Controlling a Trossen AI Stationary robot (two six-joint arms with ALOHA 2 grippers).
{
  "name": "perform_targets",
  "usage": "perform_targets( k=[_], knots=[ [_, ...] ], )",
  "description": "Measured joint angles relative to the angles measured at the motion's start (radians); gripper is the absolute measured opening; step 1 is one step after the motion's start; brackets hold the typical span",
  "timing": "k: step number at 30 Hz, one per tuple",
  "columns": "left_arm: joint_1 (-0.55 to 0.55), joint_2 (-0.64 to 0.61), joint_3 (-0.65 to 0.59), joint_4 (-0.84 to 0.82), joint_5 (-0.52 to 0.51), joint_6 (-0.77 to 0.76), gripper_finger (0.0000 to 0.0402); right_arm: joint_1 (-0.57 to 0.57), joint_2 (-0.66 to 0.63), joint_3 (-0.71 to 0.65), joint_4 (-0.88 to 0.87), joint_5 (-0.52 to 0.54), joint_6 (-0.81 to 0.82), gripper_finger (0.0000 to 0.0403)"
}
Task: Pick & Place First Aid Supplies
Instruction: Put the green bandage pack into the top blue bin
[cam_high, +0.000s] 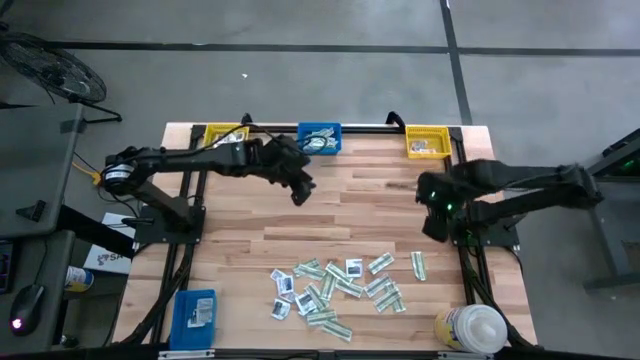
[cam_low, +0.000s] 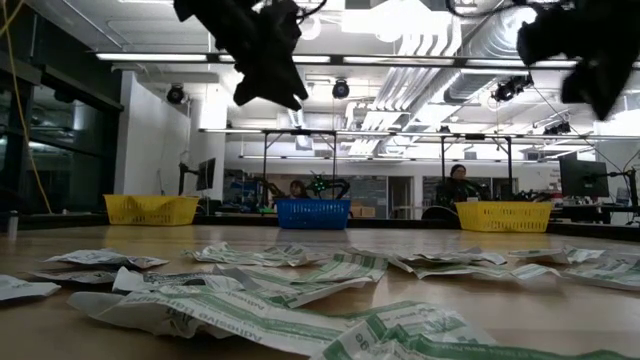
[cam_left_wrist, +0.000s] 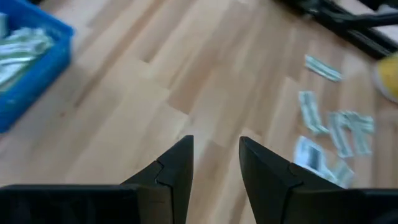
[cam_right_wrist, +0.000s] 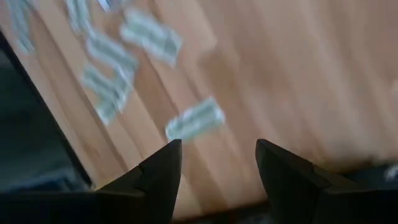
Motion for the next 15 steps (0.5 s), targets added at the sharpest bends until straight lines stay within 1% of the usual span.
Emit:
perform_targets(
  k=[3,5,10,13,15],
  knots=[
    [-0.028,-0.005,0.0,0.008,0.032,0.015,0.0128,0.096,0.05,-0.044,0.003,-0.036,0.047,0.02],
    [-0.048,-0.003,0.0,-0.001,0.052,0.034,0.0128,0.159,0.082,-0.077,0.033,-0.046,0.046,0.0199],
    [-0.094,-0.003,0.0,-0.004,0.075,0.08,0.0128,0.292,0.142,-0.157,0.189,-0.04,0.012,0.0199],
    [-0.115,-0.003,0.0,0.0,0.074,0.103,0.0128,0.349,0.168,-0.191,0.286,0.017,0.003,0.0198],
    [-0.126,-0.003,0.0,0.0,0.074,0.107,0.0128,0.378,0.184,-0.209,0.325,0.086,-0.003,0.0196]
  ],
)
